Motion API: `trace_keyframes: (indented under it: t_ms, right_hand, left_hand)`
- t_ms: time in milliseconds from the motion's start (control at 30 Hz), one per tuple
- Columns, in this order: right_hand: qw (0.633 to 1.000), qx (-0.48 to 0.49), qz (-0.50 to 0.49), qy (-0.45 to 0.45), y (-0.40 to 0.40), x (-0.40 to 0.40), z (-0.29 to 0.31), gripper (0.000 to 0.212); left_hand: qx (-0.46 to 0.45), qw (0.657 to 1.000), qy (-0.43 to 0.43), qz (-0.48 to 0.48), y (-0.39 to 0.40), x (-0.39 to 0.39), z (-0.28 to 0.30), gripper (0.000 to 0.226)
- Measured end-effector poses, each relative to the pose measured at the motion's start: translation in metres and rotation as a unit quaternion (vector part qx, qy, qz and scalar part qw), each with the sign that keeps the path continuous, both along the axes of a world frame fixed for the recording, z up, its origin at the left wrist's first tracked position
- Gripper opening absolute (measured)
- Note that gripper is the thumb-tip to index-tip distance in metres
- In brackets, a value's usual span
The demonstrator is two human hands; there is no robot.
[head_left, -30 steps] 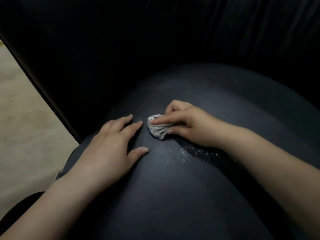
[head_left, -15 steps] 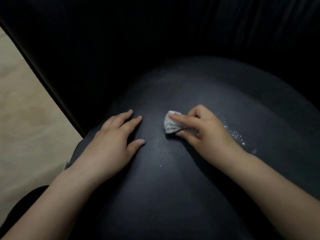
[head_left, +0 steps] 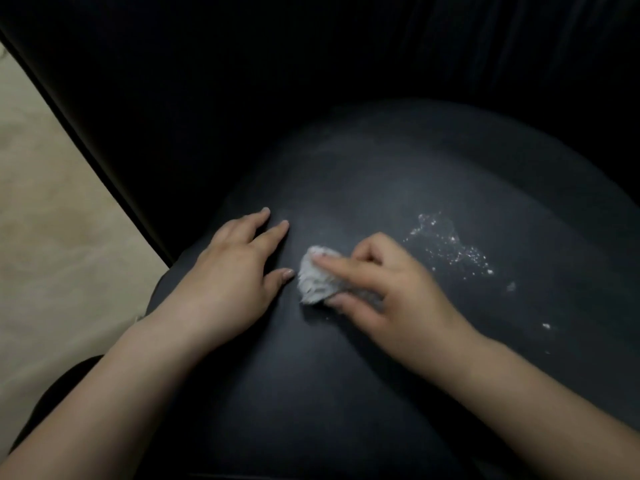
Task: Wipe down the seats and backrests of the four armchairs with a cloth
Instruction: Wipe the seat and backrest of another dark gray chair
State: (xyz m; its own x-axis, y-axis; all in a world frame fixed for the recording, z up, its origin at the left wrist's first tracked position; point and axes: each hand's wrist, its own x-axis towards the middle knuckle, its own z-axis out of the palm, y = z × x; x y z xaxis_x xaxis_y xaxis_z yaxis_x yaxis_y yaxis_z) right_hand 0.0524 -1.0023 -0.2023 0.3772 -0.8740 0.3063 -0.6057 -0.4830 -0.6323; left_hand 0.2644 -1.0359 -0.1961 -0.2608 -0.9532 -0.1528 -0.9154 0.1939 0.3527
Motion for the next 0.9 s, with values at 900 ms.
trace_keyframes:
  t_ms: [900]
  right_hand:
    - [0.991,-0.036,-0.104,0.077,-0.017,-0.063,0.001,0.040]
  left_hand:
    - [-0.014,0.998,-0.002,-0.054,0.006,-0.033,0.006,0.078]
